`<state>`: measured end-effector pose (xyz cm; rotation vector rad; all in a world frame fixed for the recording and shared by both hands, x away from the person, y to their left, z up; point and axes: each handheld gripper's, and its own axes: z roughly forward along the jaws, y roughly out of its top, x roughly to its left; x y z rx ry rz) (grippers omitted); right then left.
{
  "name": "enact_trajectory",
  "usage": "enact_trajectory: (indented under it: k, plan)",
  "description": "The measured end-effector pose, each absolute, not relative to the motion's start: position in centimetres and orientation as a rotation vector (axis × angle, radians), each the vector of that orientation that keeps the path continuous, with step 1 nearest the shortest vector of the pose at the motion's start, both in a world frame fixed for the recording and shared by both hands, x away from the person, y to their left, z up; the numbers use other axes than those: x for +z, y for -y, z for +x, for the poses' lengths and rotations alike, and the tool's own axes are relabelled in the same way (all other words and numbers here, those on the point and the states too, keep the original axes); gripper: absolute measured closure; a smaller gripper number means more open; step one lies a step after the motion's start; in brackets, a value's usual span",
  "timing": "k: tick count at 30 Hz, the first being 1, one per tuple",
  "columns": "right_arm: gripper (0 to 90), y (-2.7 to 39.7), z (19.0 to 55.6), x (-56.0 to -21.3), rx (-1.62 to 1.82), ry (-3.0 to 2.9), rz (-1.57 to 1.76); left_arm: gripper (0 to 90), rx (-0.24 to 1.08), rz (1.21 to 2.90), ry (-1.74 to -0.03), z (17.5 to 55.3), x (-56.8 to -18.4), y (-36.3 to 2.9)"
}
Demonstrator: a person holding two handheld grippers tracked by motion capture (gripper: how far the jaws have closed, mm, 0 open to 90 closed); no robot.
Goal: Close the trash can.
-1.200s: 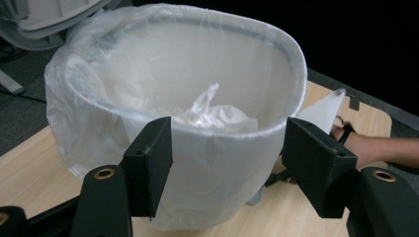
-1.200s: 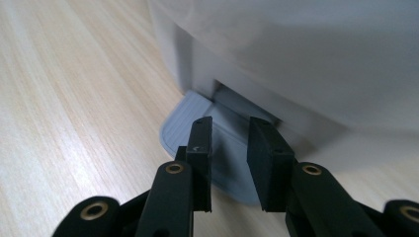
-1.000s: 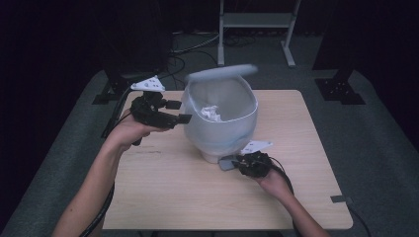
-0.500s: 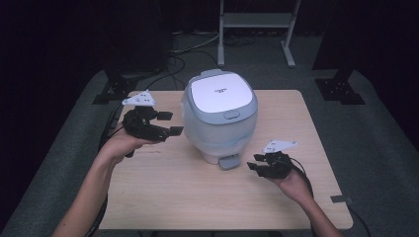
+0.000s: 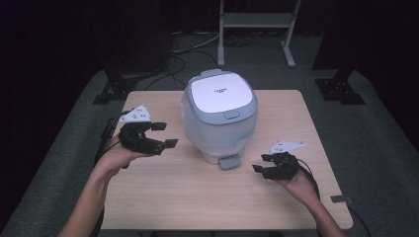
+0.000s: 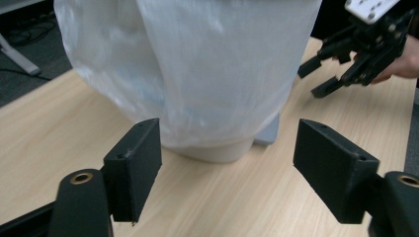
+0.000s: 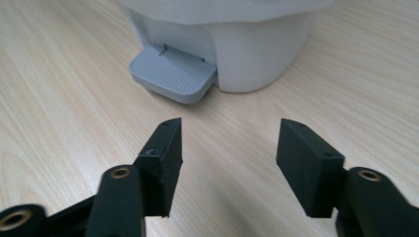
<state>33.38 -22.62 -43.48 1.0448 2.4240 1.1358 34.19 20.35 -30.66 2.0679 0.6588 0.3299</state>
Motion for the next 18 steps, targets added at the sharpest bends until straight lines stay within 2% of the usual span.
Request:
enact_trajectory:
  k: [8,18]
  plan:
    - [34.3,23.4,33.1,-43.7,1.131,-2.423,1.060,19.1,0.328,2.047,-0.696,33.5,-33.7,-21.3]
    - [31.8,24.5,32.4,-44.0,1.109,-2.425,1.073,17.6,0.391,1.994,-0.713,32.0,-37.1,-22.4]
